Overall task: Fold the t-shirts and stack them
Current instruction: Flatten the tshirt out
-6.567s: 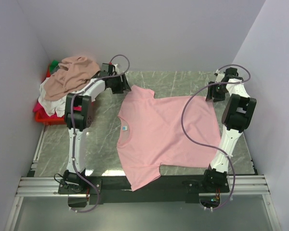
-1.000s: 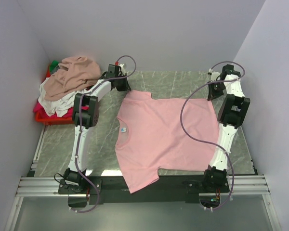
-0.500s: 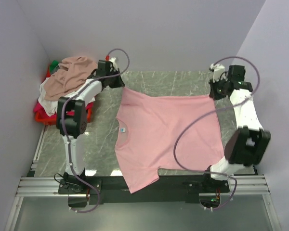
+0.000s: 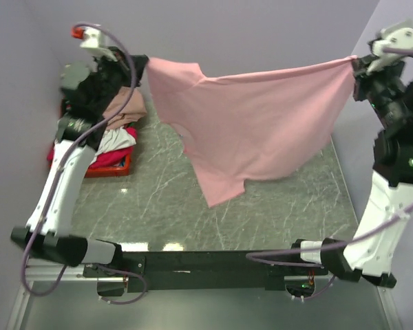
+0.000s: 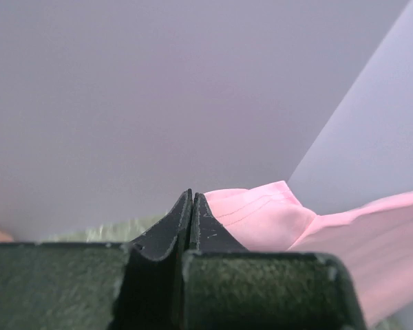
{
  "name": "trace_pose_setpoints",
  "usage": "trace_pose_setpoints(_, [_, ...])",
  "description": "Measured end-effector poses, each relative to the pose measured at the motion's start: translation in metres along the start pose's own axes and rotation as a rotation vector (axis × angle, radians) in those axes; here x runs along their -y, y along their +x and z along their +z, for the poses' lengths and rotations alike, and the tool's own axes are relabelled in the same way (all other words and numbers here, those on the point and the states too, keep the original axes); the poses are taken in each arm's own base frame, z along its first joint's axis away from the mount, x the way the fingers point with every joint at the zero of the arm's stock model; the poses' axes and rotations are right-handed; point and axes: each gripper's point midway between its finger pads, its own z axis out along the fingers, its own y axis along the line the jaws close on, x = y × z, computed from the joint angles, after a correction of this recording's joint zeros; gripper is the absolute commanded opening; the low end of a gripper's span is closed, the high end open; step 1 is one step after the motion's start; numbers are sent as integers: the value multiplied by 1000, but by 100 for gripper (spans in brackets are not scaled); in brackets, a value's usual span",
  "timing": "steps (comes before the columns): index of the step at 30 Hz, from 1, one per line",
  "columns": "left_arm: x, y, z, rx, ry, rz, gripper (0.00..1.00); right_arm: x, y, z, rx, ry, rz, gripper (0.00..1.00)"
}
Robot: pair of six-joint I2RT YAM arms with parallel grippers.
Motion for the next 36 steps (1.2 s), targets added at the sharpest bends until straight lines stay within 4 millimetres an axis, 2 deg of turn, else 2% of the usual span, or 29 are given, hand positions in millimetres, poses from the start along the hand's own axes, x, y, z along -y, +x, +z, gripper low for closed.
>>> trace_pose_setpoints(2, [20,-40,-26,96,30,11,0,3,-34,-27,84,36,-20,0])
trace_pose_setpoints(4, [42,-83,-54,198,64,24,0,2,-58,-55,151,65,-29,0])
trace_pose_setpoints(6, [62,-119,-80,292,100,31,0,-1,-72,-75,194,81,-28,0])
trace_pose_setpoints(8, [78,-150,-105,370,127,40,0,-4,-93,-103,261,107,-36,0])
trace_pose_setpoints(10, [93,-176,-129,440,155,47,0,-6,-108,-123,314,127,-43,0])
trace_pose_setpoints(13, [111,-205,-158,522,190,55,0,-7,-123,-145,372,158,-51,0])
trace_pose_setpoints(15, [118,-217,-170,560,205,60,0,-5,-126,-149,385,174,-50,0])
trace_pose_setpoints(18, [118,-222,-173,580,198,60,0,-3,-118,-140,369,179,-36,0])
trace_pose_setpoints(20, [112,-216,-165,562,179,54,0,-2,-101,-124,330,173,-20,0])
trace_pose_setpoints(22, [99,-200,-147,521,148,45,0,-3,-74,-101,265,156,5,0])
trace_pose_setpoints(24, [82,-174,-122,462,114,30,0,-7,-37,-74,189,133,33,0])
trace_pose_setpoints(27, [46,-111,-71,324,53,-1,0,-22,38,-31,56,86,80,0])
trace_pose_setpoints(28, [32,-83,-53,267,30,-13,0,-28,61,-21,13,71,93,0])
trace_pose_setpoints(30, [0,-18,-16,147,-17,-41,0,-41,119,4,-64,42,108,0])
trace_pose_setpoints(32, [-33,54,17,11,-69,-73,0,-57,175,26,-146,10,126,0])
trace_pose_setpoints(33, [-53,98,34,-69,-100,-92,0,-65,208,38,-196,-9,138,0])
trace_pose_setpoints(36, [-99,208,66,-265,-171,-131,0,-90,299,73,-344,-69,177,0])
